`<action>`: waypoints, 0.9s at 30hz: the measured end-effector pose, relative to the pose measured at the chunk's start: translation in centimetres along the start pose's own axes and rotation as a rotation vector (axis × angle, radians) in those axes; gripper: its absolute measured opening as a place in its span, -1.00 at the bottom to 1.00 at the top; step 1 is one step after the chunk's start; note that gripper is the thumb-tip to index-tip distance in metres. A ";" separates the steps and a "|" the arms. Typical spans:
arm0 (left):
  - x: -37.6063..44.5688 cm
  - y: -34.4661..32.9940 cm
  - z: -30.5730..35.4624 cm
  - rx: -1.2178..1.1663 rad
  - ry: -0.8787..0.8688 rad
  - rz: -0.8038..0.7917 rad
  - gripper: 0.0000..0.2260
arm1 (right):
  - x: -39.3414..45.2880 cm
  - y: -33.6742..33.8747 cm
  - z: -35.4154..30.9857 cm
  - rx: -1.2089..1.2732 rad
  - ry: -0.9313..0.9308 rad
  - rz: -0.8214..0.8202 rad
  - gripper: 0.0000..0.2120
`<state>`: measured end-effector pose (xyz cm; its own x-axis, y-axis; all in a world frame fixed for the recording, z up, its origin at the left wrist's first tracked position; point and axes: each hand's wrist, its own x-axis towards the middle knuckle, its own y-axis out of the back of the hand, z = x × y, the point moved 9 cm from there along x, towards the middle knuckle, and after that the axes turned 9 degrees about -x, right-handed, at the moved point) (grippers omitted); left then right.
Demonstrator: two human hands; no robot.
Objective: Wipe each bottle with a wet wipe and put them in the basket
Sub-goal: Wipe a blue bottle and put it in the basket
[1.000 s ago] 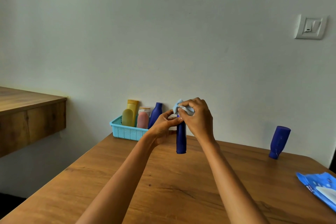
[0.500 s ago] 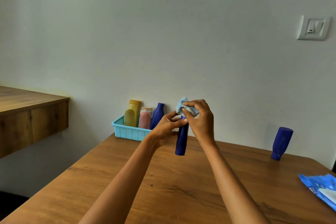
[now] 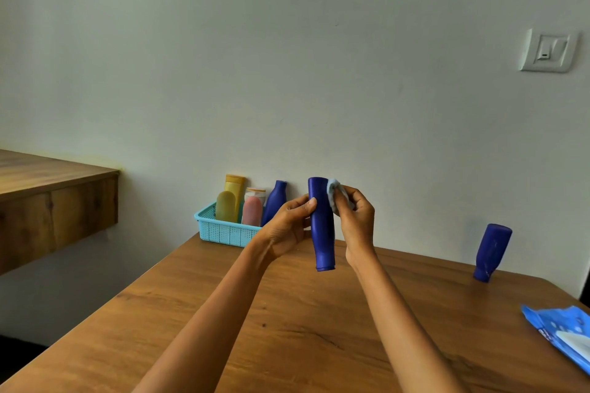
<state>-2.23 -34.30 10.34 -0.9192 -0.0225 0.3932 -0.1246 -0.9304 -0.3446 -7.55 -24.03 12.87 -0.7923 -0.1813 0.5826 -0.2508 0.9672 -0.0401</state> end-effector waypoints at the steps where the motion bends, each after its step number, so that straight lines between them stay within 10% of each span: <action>1: -0.1 0.0 -0.2 -0.017 0.012 -0.017 -0.44 | 0.1 -0.1 0.0 0.010 -0.017 -0.003 -0.77; 15: -0.2 1.8 0.7 -0.096 -0.072 0.149 -0.74 | 0.1 -1.0 -1.3 -0.333 0.084 -0.077 -0.69; 27: -0.9 4.7 2.7 -0.181 -0.235 0.402 -0.47 | -0.4 -2.0 1.6 -0.400 -0.106 -0.311 -0.58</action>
<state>-1.03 -39.60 10.67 -0.8015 -0.4675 0.3729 0.1405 -0.7533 -0.6425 -7.64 -26.19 11.40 -0.7710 -0.4681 0.4317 -0.2677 0.8534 0.4473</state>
